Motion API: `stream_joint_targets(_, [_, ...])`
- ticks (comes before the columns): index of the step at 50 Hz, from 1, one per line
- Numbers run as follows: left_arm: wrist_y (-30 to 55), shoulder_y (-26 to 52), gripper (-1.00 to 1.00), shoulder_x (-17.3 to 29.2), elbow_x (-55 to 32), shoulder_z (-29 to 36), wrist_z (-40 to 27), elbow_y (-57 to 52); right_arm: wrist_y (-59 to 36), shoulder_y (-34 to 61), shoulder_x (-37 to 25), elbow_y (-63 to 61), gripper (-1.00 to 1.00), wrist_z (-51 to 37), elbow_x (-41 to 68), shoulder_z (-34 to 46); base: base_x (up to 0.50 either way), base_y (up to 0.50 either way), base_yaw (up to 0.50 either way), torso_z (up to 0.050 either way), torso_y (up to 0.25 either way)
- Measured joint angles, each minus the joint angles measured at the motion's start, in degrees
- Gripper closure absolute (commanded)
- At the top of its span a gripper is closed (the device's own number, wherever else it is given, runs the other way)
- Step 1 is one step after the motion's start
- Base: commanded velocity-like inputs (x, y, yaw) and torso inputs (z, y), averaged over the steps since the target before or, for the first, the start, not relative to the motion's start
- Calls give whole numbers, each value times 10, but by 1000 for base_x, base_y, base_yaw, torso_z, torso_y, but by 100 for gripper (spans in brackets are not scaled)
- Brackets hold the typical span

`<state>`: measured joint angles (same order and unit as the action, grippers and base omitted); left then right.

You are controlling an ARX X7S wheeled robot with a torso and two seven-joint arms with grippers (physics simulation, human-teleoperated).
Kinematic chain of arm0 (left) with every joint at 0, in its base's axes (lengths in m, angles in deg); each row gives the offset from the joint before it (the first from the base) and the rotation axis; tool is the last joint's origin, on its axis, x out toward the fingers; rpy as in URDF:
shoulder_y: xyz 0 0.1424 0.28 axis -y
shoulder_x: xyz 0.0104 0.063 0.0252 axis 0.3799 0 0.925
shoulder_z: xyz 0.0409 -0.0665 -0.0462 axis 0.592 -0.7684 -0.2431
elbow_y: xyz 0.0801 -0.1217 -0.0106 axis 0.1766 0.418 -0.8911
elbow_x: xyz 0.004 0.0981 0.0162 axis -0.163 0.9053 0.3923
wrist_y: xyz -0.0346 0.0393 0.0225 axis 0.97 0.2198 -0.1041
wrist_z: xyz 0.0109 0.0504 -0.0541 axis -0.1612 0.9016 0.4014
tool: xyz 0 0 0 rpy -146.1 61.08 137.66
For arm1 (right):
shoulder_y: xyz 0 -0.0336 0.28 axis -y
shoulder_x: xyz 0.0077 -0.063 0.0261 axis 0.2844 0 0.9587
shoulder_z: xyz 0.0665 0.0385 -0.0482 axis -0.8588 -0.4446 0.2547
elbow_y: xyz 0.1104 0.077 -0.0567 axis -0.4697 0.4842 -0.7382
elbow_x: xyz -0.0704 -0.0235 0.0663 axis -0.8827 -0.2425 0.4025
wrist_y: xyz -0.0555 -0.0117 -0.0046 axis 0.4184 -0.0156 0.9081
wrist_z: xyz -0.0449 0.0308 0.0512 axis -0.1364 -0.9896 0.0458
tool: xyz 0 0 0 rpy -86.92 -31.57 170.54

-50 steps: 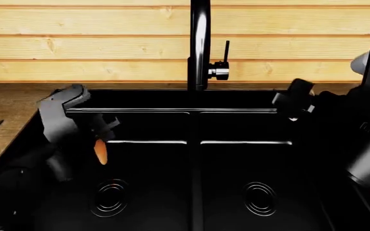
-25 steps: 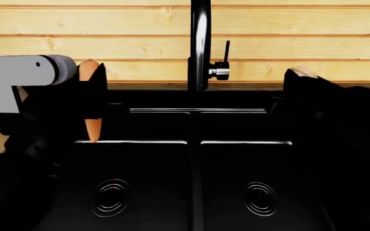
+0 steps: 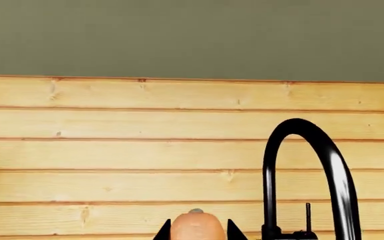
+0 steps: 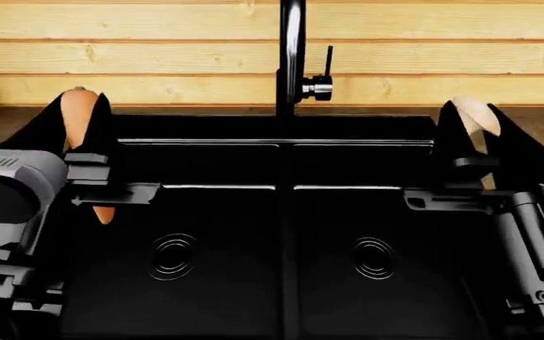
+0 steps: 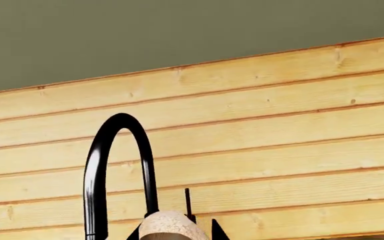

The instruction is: Pick the vegetables from the sink and place them on the cutting board.

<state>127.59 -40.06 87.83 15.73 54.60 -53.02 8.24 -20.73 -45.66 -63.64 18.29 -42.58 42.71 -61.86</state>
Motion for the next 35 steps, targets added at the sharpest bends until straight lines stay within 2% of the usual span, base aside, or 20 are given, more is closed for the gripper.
stream_joint_targets(7, [-36,-36,100,-8,61,-5,2,-9,86,-72,-39,-12,100,12,-76,67,-500,-1,0,0,0])
stream_joint_targets(16, [-74,-56,100,-28,107,-5,3,1,164,-115,-78,-18,100,9,-125,126,-500,-1,0,0,0])
stream_joint_targets(31, [-127,-74,100,-57,119,4,40,45,222,-136,-103,-16,100,9,-160,171,-496,-1,0,0,0])
stream_joint_targets(35, [-134,-79,100,-59,127,13,49,48,230,-138,-108,-19,100,8,-170,180,0,0,0,0,0])
